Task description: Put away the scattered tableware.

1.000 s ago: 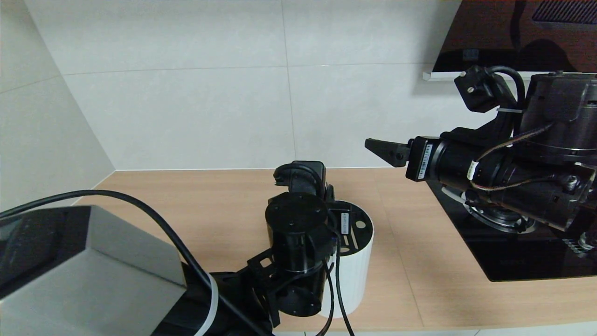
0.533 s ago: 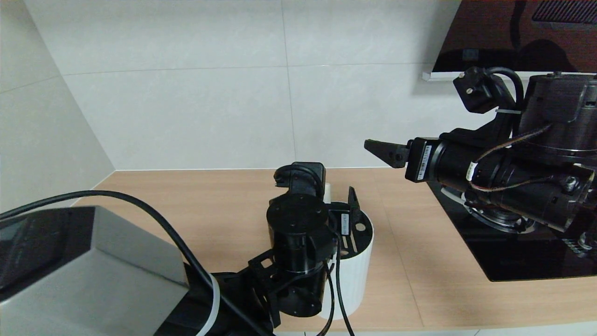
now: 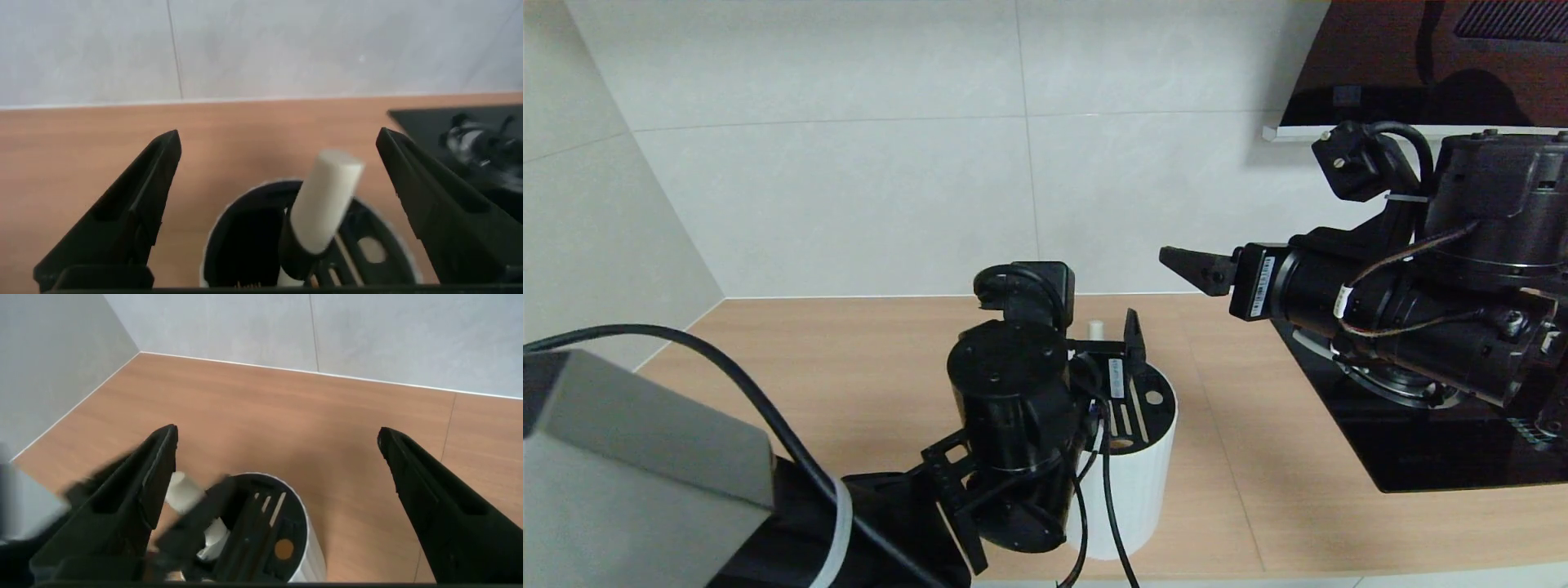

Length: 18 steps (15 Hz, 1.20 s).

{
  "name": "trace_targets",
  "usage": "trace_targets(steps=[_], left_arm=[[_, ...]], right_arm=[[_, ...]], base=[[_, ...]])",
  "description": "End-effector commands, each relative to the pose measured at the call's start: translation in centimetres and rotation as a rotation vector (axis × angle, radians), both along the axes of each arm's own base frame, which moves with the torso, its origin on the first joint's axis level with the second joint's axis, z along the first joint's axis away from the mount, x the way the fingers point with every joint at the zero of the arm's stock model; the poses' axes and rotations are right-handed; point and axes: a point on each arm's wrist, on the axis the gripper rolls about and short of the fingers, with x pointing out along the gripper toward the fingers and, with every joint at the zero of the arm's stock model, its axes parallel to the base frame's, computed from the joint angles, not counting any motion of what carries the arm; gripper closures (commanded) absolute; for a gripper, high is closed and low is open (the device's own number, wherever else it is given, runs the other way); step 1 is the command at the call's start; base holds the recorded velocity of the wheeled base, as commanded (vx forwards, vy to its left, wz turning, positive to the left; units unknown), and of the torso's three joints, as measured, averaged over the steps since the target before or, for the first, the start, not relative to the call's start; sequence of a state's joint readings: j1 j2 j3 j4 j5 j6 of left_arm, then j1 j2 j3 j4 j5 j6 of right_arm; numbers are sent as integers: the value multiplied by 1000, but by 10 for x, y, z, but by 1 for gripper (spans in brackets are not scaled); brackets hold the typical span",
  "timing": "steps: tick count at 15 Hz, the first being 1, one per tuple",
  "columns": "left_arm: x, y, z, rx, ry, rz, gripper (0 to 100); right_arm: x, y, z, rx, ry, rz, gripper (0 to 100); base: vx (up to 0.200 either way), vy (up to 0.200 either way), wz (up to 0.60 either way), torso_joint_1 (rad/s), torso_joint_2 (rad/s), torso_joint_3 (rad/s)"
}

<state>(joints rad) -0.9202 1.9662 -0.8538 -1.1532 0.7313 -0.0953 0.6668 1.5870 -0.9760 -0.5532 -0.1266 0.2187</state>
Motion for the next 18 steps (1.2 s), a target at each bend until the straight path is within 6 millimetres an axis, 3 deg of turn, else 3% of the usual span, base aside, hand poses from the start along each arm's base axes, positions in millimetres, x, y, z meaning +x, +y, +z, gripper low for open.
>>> trace_targets(steps=[1, 4, 6, 8, 12, 14, 16, 18], left_arm=[[-17, 25, 43, -70, -55, -20, 0], [-53, 72, 92, -76, -71, -93, 0], [-73, 111, 107, -61, -60, -67, 0], [-90, 158, 111, -76, -83, 16, 0], [-140, 233, 104, -55, -145, 177, 0], [-162, 252, 100, -36, -174, 246, 0], [-204, 279, 85, 93, -251, 407, 0], [-237, 288, 71, 115, -331, 457, 0]], right_arm=[[-3, -3, 4, 8, -10, -9, 0], [-14, -24, 2, -3, -17, -107, 0], [-22, -48, 3, 7, -29, -176, 0], [-54, -76, 5, 29, -60, -206, 0], [-125, -128, -15, -60, -176, -273, 0], [-142, -143, -16, -65, -227, -337, 0], [-181, -167, -22, -42, -308, -449, 0], [-218, -181, -33, -74, -372, -551, 0]], base=[[0, 0, 0, 0, 0, 0], [0, 0, 0, 0, 0, 0], [0, 0, 0, 0, 0, 0], [0, 0, 0, 0, 0, 0], [0, 0, 0, 0, 0, 0], [0, 0, 0, 0, 0, 0], [0, 0, 0, 0, 0, 0], [0, 0, 0, 0, 0, 0]])
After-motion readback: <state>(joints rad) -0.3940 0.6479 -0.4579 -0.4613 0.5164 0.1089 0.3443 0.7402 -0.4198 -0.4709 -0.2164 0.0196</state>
